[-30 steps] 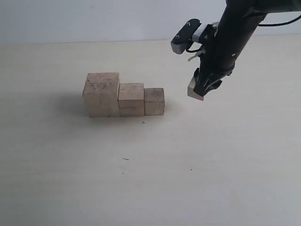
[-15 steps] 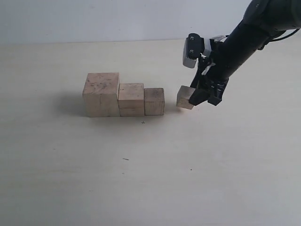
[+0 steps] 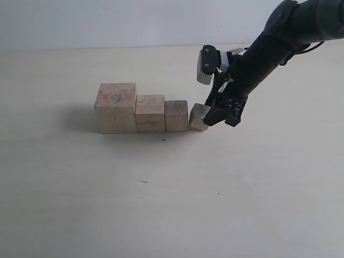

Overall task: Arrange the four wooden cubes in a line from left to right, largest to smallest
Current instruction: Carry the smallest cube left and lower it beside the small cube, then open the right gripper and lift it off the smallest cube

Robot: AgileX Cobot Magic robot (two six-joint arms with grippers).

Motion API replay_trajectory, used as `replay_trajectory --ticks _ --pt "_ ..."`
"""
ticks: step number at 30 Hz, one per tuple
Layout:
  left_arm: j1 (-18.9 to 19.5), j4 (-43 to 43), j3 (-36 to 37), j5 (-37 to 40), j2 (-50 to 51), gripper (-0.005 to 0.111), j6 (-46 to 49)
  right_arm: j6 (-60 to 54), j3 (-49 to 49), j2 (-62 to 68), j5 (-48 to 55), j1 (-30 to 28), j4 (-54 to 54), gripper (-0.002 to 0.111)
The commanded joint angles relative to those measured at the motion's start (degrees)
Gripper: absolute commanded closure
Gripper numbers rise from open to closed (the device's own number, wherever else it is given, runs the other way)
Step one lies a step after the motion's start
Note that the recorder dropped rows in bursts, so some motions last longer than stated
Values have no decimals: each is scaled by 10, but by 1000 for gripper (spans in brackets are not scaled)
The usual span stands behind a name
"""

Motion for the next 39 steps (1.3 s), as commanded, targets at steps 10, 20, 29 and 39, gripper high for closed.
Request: replay_trajectory --ticks 10,20,29,39 --pt "-3 1 2 -6 -4 107 -3 -83 -4 3 -19 1 14 108" --pt "-3 1 2 -6 -4 107 -3 -79 -4 32 -12 1 20 108" --pt "-3 1 2 -6 -4 107 -3 -74 -4 35 -11 1 33 105" --pt "-3 1 2 -6 -4 107 -3 -61 -4 35 -14 1 48 44"
